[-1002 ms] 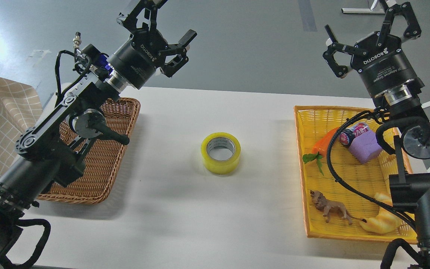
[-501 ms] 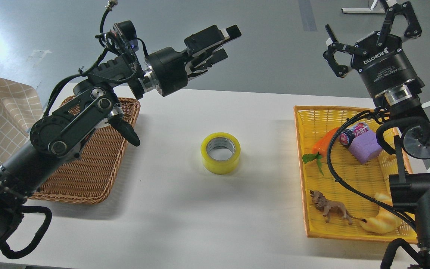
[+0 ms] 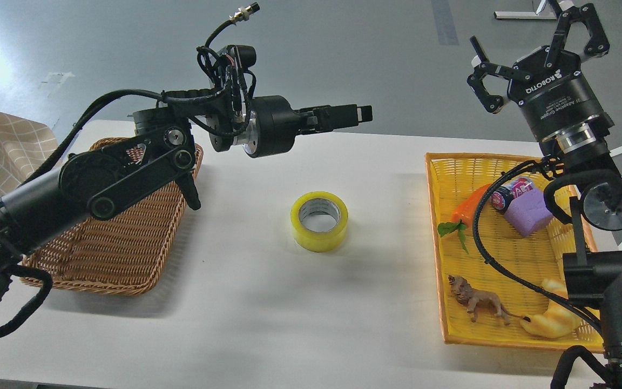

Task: Place and transfer tape with both arms
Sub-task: 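Reach the left gripper over to the tape roll on the table, then grip the tape roll by its rim with the left gripper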

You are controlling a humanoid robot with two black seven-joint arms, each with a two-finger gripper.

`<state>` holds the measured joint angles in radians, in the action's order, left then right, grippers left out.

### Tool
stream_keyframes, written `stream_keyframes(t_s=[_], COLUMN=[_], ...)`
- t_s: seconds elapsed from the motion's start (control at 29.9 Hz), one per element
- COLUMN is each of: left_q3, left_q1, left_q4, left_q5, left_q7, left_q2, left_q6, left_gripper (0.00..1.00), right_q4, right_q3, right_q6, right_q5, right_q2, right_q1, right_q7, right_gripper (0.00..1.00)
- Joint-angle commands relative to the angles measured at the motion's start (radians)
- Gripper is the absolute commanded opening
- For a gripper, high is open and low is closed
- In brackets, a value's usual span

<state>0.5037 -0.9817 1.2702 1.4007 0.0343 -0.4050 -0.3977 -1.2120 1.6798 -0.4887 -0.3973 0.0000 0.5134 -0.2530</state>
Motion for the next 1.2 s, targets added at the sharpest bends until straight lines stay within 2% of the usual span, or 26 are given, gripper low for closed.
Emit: stream_keyframes(t_s=[0.0,0.1,0.2,0.53,0.7,1.17], left_q3=[-0.028,-0.066,-0.108,-0.198,-0.235,-0.318], left_q1=[0.003,0.001,-0.002,-0.003,-0.008,-0.028], left_q4=[-0.002,-0.015,-0.017,-0.071,-0.113,-0.198], left_q5=[0.121,0.133,0.135,0.164,0.184,0.185], left_q7=[-0.052,-0.108,-0.126,-0.136,-0.2,-0.211], left_q2=[0.008,0.02,0.025,0.063,0.1,0.178], left_q6=[-0.001,-0.001,-0.001,0.0,-0.001,-0.001], left_gripper=[0.98,0.98,0.98,0.98,0.98,0.98], right_q4=[0.002,0.002,0.002,0.002,0.002,0.002], right_q3=[0.0,0.0,0.0,0.0,0.0,0.0], right_q6=[0.0,0.0,0.0,0.0,0.0,0.0], right_q5=[0.0,0.0,0.0,0.0,0.0,0.0], right_q2=[0.0,0.0,0.0,0.0,0.0,0.0], right_q1=[0.0,-0.001,-0.001,0.0,0.0,-0.001], right_q7=[0.001,0.001,0.001,0.003,0.003,0.005], right_gripper=[0.99,0.99,0.98,0.98,0.98,0.98])
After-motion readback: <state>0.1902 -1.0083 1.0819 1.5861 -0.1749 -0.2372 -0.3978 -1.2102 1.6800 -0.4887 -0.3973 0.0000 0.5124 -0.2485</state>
